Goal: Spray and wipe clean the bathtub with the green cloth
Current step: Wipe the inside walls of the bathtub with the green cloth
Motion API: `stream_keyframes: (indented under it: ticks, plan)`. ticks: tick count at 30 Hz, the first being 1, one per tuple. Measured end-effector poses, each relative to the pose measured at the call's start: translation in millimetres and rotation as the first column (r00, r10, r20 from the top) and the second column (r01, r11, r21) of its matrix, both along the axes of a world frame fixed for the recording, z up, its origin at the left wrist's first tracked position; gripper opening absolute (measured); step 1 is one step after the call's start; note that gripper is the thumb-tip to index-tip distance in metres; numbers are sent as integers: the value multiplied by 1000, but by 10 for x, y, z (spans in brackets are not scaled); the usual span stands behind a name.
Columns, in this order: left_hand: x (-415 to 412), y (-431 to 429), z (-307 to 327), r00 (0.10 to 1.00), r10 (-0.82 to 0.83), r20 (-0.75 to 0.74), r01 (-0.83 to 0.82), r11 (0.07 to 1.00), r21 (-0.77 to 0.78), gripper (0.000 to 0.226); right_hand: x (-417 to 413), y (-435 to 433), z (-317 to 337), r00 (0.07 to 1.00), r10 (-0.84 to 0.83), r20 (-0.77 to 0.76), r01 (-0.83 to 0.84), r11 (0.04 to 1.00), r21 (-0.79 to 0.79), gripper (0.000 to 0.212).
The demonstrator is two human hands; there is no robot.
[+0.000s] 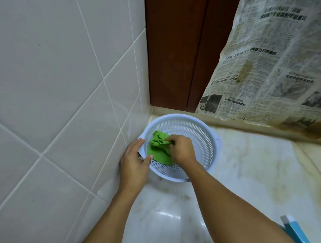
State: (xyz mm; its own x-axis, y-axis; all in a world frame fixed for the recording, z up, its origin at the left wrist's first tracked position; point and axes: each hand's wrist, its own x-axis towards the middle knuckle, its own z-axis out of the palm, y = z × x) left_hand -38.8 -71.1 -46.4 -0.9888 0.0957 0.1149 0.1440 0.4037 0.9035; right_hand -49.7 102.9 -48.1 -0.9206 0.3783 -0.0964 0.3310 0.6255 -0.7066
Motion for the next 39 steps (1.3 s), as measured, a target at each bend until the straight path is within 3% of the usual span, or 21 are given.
stream_keyframes:
  ticks: [5,10,14,19,22,24,26,34,39]
  plan:
    - [15,14,109,996,-82,18,84,983,-162,55,163,64,257,959,-239,-154,191,943,-272,29]
    - [123,55,448,995,-98,-15,87,937,-338,60,507,97,657,938,-254,-235,127,885,-447,36]
    - [256,34,859,979,-194,-69,182,971,-153,65,873,74,1123,932,-152,-329,-30,872,-488,43]
    - [667,-113,1482,918,-390,-69,390,921,-14,63,1413,72,1810,904,10,-426,-260,804,-534,42]
    - [977,-274,1733,896,-443,-18,443,896,13,39,1729,30,2122,882,71,-465,-355,751,-557,38]
    - [1227,-431,1833,868,-490,82,478,868,132,20,1912,-56,2254,880,76,-469,-364,743,-561,35]
    - [1500,-623,1866,821,-546,166,501,829,247,15,2072,-174,2289,891,59,-450,-338,748,-571,29]
    - [2491,-1334,1531,895,-386,226,301,893,334,22,2615,-822,1778,918,70,-389,-305,754,-582,23]
    - [3074,-1680,1344,943,-191,274,74,920,385,29,2828,-1266,1427,915,168,-367,-361,745,-560,24]
